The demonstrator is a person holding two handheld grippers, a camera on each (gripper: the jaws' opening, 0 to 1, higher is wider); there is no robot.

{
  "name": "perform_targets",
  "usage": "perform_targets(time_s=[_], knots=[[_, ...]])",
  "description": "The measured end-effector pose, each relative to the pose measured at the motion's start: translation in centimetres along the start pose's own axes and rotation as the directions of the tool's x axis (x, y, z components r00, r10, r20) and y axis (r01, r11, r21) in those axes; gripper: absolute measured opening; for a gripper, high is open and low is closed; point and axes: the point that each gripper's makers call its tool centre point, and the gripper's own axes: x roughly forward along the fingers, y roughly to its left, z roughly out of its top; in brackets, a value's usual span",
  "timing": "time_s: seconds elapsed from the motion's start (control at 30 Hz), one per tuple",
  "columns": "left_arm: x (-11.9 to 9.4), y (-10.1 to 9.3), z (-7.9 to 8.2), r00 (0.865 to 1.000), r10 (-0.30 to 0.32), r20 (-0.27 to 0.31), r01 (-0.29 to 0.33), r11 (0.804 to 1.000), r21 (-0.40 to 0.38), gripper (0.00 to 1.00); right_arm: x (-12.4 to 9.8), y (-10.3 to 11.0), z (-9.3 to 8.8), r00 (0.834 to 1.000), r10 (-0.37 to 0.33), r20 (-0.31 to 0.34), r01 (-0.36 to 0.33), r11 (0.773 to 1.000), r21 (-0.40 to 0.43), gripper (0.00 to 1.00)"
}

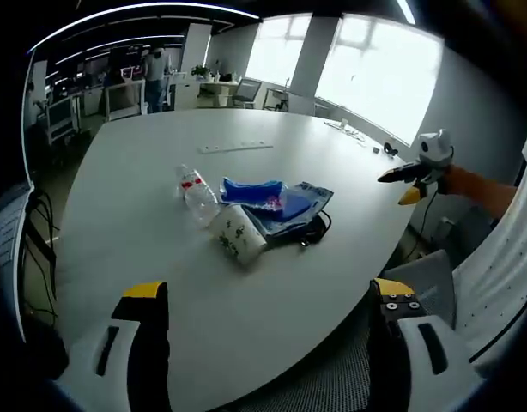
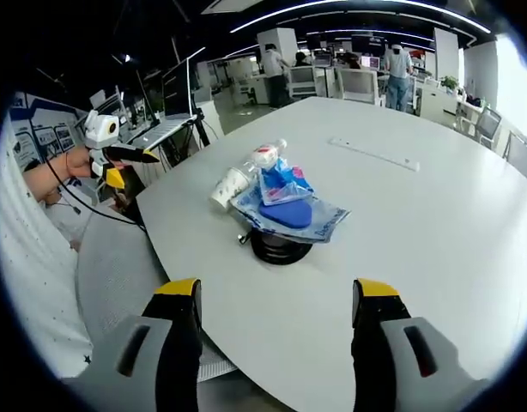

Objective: Arrange the tabletop items into an orderly group along one side of the table until the central work area is clear of visible clutter.

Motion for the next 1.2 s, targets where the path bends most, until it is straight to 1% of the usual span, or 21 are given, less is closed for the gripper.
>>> perform_targets(time_s=[0.7,1.2], knots=[[-0.16,-0.22,-0.18,1.0,-0.003,0.005,0.003,1.0,-0.001,1.0,-0.29,-0.13,-0.36,1.0,-0.001,-0.008,0.001,1.0,-0.005,0.71],[-0.36,-0.27,0.16,1.0,-0.007,0.013,0.007,1.0,0.006,1.0,-0.42,-0.13,0.2,1.0,-0.004,-0.01,0.004,1.0,-0.015,0.71]])
